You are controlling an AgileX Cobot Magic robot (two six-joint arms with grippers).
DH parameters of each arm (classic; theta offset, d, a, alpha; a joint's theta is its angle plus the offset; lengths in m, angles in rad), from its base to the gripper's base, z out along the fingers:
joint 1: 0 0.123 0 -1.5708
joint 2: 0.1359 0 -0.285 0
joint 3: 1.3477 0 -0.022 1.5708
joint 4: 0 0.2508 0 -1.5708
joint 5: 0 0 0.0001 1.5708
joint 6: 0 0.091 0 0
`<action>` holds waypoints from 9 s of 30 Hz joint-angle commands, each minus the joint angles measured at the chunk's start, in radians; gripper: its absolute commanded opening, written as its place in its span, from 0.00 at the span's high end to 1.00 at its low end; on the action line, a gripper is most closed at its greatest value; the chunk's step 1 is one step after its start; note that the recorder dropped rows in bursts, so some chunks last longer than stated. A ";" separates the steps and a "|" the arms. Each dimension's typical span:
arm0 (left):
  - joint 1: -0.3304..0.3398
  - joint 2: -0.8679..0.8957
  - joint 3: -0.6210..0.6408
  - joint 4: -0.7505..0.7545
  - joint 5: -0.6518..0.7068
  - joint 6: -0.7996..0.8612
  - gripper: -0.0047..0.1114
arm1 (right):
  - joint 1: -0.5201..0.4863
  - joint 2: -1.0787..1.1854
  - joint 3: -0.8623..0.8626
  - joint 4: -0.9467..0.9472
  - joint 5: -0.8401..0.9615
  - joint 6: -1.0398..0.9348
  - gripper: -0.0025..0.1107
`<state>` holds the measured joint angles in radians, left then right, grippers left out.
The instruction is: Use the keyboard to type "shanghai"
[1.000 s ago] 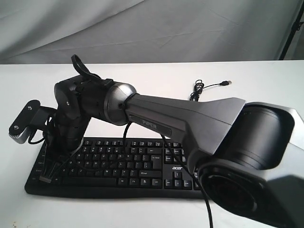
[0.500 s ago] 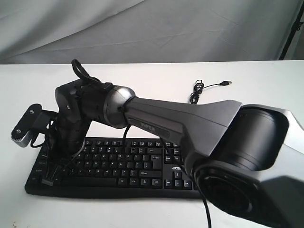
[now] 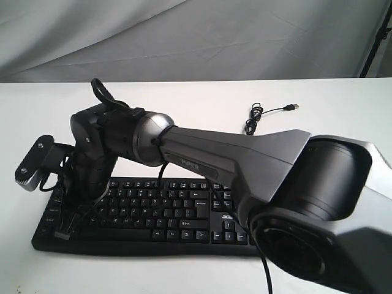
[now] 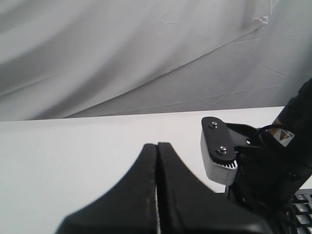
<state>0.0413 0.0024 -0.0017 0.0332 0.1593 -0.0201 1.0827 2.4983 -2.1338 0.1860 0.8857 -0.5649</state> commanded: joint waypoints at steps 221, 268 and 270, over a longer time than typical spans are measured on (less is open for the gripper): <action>-0.006 -0.002 0.002 -0.007 -0.005 -0.003 0.96 | -0.045 -0.362 0.666 0.094 -0.322 0.012 0.98; -0.006 -0.002 0.002 -0.007 -0.005 -0.003 0.96 | -0.058 -0.396 0.666 0.061 -0.383 -0.010 0.98; -0.006 -0.002 0.002 -0.007 -0.005 -0.003 0.96 | -0.058 -0.396 0.647 0.061 -0.383 -0.010 0.98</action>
<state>0.0413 0.0024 -0.0017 0.0332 0.1593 -0.0201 1.0301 2.1205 -1.4709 0.2585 0.5165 -0.5651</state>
